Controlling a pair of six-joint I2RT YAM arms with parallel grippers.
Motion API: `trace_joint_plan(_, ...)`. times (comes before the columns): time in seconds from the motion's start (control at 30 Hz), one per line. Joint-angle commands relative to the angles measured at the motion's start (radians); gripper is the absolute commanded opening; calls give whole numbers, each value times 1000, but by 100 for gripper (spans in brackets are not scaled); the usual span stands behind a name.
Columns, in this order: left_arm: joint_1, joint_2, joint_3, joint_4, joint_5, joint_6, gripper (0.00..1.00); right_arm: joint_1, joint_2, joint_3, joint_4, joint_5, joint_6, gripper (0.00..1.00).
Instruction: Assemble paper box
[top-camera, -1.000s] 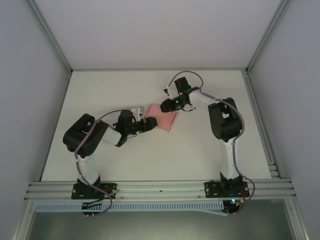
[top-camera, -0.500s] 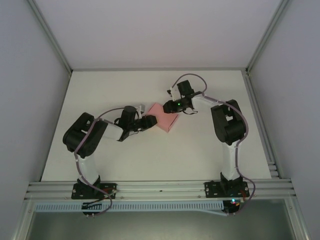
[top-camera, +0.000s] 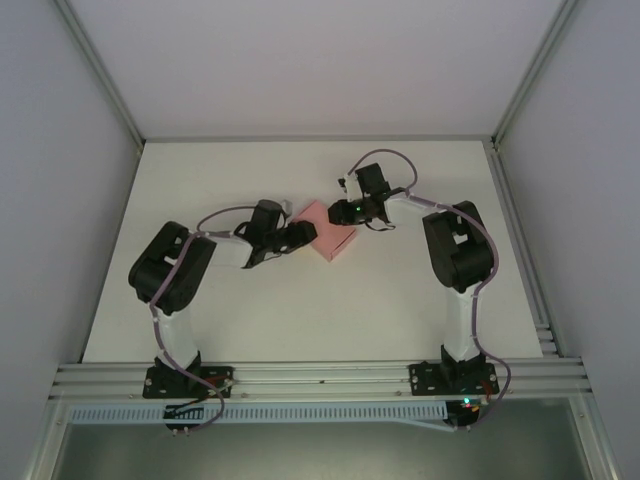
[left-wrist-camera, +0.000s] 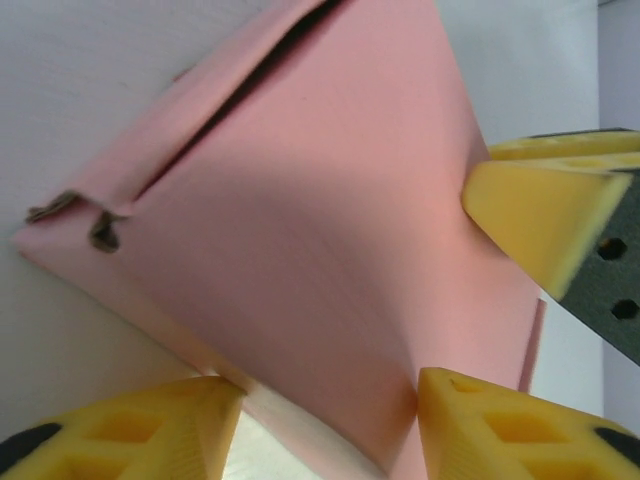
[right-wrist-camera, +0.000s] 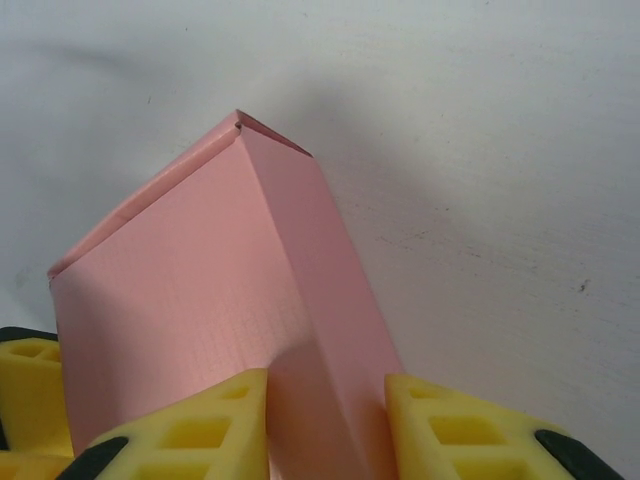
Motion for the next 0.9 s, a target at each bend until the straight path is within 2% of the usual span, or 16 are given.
trace_joint_plan(0.0,-67,90,94,68,-1,34,41,213,108,-70,-182,-245,44,27)
trace_joint_plan(0.17,-72,98,106,72,12,35,11,217,109,-82,-148,-279,52,26)
trace_joint_plan(0.2,-75,99,105,80,15,34,1,218,108,-85,-138,-288,53,26)
trace_joint_plan(0.23,-76,100,105,85,21,33,0,217,107,-84,-134,-293,53,26)
trace_joint_plan(0.47,-88,125,116,119,57,17,0,222,103,-88,-55,-351,96,25)
trace_joint_plan(0.57,-84,110,105,81,48,36,0,216,88,-80,-127,-249,74,25)
trace_joint_plan(0.67,-78,80,82,27,38,64,16,190,52,-105,-144,-159,104,25)
trace_joint_plan(0.77,-69,47,68,-42,33,96,21,169,13,-114,-187,-46,128,25)
trace_joint_plan(0.83,-68,23,56,-73,32,111,32,162,-3,-117,-214,3,135,26)
trace_joint_plan(0.87,-68,13,54,-88,28,120,34,160,-8,-118,-221,16,143,27)
